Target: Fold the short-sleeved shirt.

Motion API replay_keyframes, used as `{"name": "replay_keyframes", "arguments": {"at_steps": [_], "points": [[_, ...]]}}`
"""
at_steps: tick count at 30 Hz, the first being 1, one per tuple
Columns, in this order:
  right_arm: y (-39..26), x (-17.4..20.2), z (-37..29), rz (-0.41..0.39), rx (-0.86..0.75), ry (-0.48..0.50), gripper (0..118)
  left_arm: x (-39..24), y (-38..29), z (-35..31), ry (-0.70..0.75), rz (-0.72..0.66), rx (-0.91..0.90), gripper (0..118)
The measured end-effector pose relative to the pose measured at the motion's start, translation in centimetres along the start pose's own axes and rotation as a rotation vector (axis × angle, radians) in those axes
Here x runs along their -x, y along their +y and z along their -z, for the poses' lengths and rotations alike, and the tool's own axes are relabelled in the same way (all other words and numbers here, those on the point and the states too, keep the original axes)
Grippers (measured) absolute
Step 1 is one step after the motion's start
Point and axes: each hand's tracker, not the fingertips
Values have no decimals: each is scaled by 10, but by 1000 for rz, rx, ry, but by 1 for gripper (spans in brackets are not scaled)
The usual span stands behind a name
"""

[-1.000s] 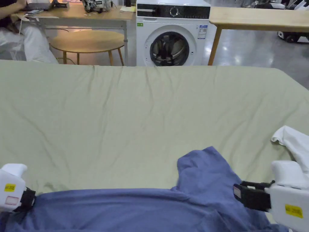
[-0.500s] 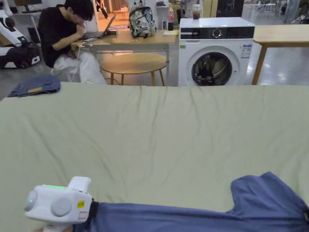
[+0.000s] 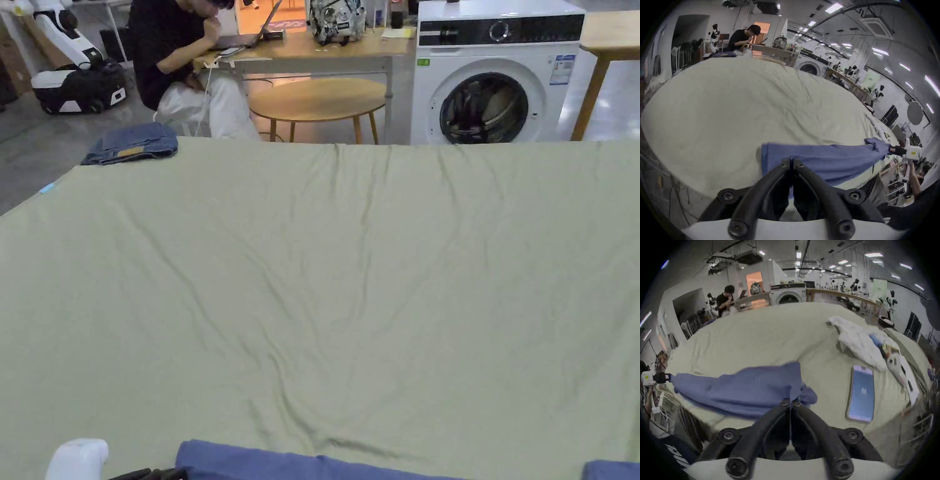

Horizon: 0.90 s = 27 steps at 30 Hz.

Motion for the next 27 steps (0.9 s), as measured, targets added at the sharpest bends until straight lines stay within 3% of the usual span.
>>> {"name": "replay_keyframes", "arguments": {"at_steps": [2,6,7,8,9,10,11,16,19,23,24,25,26,27], "points": [[-14,1,8,7,49,-34,0,17,-18,8,-14,-74,24,0],[-22,8,14,17,29,-43,1,18,-29,16,6,-34,41,0],[-21,12,14,8,9,-60,11,17,-30,16,6,-23,27,3],[-20,14,12,13,-1,-63,41,18,-30,15,-5,-16,11,25],[-20,16,12,16,-4,-73,56,15,-26,11,-1,5,-4,45],[-20,17,10,21,-2,-78,56,11,-24,6,33,38,-45,55],[-20,18,5,18,-9,-80,56,6,-22,0,58,63,-69,57],[-12,38,-45,-6,-199,-114,56,-40,3,-44,64,149,-214,57],[5,66,-67,6,-312,-2,56,-74,24,-63,31,124,-271,57],[35,109,-81,-45,-419,76,54,-108,38,-75,-40,166,-412,52],[38,107,-78,-52,-430,105,44,-112,40,-71,-70,206,-426,43],[44,112,-75,-54,-442,135,19,-110,41,-61,-74,221,-418,26],[48,117,-72,-54,-466,139,0,-112,42,-52,-53,203,-380,0],[51,121,-70,-59,-473,151,0,-115,42,-48,-30,193,-381,0]]}}
